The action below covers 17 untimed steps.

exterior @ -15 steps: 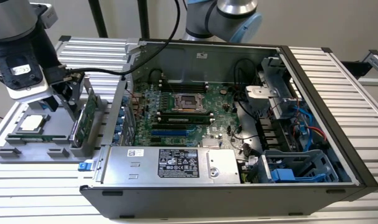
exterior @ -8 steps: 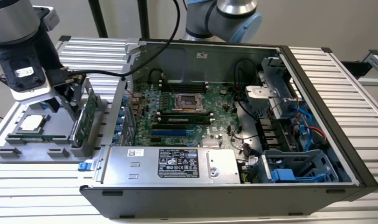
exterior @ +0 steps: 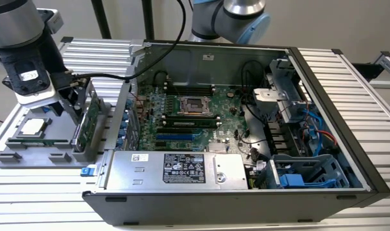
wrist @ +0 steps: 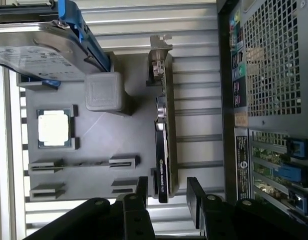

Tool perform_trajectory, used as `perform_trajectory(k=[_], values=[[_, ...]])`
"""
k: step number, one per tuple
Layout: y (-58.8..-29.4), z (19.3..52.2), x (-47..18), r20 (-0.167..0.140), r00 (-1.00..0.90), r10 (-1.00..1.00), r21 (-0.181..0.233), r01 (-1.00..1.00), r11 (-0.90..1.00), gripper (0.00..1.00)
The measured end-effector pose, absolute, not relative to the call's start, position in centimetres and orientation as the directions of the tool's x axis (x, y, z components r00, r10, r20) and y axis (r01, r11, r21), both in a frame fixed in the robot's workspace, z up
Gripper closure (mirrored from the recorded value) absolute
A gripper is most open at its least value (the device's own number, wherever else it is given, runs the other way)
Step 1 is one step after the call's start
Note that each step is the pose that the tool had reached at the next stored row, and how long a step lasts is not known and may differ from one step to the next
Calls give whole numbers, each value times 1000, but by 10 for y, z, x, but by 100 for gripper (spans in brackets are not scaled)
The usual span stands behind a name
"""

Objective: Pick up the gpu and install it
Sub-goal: 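Pick up the gpu and move the gpu toward the slot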

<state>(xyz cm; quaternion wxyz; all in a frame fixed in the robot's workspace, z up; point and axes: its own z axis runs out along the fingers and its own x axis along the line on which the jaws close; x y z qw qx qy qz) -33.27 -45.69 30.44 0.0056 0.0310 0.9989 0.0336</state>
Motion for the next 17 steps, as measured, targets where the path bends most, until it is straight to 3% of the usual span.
perform_trajectory(k=[17], values=[[-453, 292, -333, -9, -998, 62, 68, 62, 996, 0]])
